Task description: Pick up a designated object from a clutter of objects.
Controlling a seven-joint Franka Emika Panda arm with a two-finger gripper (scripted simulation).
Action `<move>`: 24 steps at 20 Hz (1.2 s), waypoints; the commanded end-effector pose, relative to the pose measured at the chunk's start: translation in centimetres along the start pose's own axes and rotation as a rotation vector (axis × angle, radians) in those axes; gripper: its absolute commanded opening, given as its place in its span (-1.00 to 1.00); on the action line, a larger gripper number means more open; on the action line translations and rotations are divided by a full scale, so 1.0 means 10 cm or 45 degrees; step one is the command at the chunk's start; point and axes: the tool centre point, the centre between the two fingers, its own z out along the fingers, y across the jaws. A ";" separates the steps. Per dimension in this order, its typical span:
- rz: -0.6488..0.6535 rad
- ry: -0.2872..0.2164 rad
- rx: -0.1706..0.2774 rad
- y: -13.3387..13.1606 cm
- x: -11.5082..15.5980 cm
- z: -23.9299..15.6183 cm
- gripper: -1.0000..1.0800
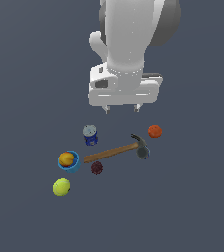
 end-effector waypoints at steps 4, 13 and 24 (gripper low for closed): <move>-0.008 0.006 -0.004 0.01 0.02 -0.02 0.92; -0.049 0.036 -0.026 0.07 0.10 -0.10 0.92; 0.062 0.038 -0.017 0.25 0.07 0.17 0.92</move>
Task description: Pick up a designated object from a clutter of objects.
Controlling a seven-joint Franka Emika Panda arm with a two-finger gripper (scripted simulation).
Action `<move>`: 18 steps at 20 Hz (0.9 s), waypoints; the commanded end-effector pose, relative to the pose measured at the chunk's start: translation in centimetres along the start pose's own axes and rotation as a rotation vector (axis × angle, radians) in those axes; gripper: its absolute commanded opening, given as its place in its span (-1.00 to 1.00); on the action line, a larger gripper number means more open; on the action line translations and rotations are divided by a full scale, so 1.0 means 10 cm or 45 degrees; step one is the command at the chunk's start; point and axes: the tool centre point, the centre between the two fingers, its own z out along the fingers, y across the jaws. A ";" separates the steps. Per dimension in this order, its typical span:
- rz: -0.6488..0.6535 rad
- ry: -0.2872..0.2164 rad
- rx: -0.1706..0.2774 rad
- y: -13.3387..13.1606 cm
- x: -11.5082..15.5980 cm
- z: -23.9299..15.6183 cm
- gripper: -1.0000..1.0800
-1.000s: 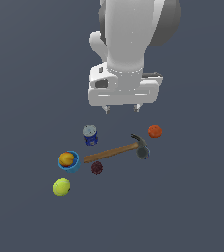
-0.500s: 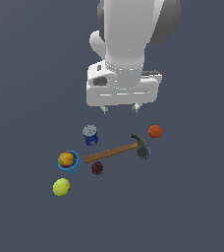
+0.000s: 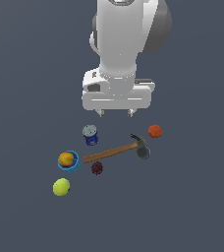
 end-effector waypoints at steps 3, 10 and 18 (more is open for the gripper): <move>0.099 0.001 0.006 0.16 -0.04 0.23 0.92; 0.340 0.004 0.014 0.55 -0.21 0.77 0.92; 0.632 0.009 0.013 0.98 -0.53 1.36 0.92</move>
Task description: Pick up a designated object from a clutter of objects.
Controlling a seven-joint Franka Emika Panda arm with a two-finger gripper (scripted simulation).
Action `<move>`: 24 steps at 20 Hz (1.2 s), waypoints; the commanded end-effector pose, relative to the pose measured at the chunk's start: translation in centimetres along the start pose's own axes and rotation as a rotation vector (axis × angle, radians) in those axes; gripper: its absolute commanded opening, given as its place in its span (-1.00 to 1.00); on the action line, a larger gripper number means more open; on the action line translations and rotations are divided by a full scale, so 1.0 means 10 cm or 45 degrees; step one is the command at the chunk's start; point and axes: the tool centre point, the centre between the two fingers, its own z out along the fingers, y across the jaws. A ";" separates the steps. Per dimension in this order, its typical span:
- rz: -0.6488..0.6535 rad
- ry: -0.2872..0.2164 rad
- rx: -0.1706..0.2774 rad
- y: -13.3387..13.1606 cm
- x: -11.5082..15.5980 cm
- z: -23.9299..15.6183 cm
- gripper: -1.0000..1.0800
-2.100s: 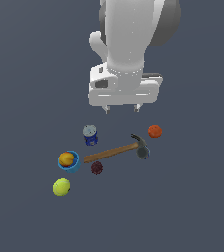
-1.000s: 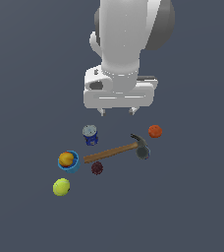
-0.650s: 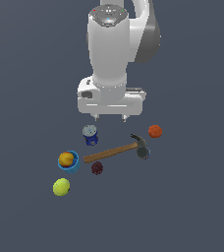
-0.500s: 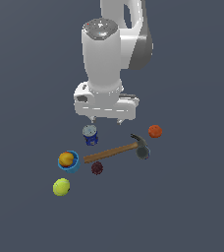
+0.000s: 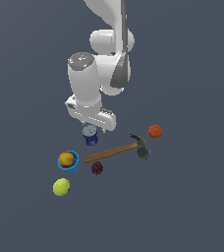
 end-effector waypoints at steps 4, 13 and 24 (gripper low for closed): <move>0.145 0.006 -0.003 0.27 -0.09 0.27 0.92; 0.233 0.009 -0.006 0.43 -0.16 0.42 0.92; 0.231 0.009 -0.007 0.43 -0.17 0.70 0.92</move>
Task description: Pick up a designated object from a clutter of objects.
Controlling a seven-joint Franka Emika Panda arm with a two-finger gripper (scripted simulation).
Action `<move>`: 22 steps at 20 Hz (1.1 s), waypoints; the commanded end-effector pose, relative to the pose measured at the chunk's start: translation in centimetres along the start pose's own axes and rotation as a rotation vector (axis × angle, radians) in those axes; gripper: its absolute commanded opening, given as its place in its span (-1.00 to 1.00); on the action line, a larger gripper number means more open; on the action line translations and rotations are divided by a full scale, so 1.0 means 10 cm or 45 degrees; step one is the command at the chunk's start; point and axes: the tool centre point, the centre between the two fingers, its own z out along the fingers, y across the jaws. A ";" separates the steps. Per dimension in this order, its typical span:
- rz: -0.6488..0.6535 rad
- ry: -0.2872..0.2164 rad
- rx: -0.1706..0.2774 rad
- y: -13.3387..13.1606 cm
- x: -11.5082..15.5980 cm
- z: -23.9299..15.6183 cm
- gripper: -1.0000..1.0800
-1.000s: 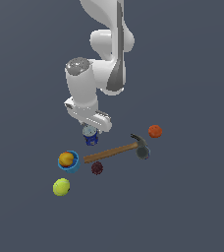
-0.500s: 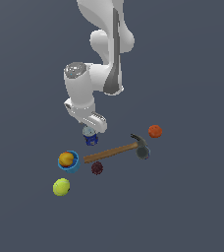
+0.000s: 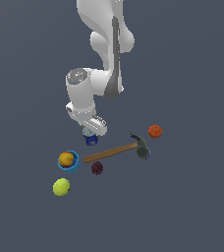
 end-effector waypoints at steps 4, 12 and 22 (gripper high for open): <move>0.003 0.000 0.000 0.01 0.00 0.23 0.92; 0.003 0.000 0.000 0.00 0.00 0.30 -1.00; 0.003 0.001 0.001 -0.01 -0.01 0.28 -1.00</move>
